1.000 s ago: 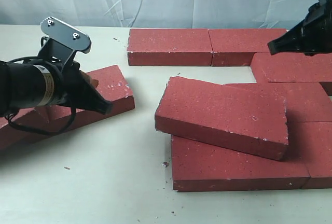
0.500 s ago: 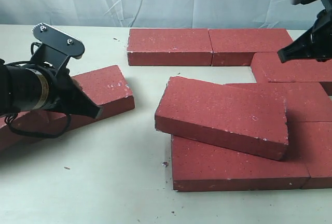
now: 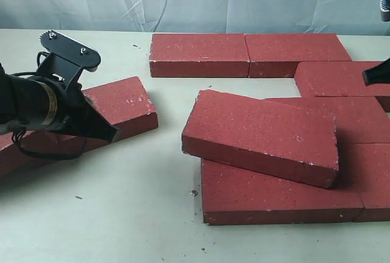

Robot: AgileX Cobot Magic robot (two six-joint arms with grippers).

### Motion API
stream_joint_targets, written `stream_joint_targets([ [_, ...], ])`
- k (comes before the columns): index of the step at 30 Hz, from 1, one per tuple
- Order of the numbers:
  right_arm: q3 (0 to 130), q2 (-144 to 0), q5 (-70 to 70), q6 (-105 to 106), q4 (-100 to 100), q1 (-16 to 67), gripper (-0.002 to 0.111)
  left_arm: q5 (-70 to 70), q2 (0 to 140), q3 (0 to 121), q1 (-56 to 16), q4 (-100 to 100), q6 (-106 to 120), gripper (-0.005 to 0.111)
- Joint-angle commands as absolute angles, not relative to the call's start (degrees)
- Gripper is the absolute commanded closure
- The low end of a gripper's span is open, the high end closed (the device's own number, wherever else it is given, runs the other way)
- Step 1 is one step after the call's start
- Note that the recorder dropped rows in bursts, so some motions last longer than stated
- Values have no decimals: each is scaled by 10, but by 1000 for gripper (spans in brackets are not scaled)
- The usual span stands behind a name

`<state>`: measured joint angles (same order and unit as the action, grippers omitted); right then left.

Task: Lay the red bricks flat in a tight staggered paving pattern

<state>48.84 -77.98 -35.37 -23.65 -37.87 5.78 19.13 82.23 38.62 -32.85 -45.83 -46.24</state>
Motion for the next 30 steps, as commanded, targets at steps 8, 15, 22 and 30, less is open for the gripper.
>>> stream_joint_targets([
  [8,453,-802,-317,-102,-231,-17,109,238,821,471,-314,-207,-183,107],
  [15,453,-805,-327,70,-81,-17,109,251,854,510,-312,-75,63,107],
  [22,453,-825,-357,176,52,3,109,276,904,548,-309,-56,73,107],
  [30,453,-900,-402,214,66,29,109,291,982,591,-309,68,213,107],
])
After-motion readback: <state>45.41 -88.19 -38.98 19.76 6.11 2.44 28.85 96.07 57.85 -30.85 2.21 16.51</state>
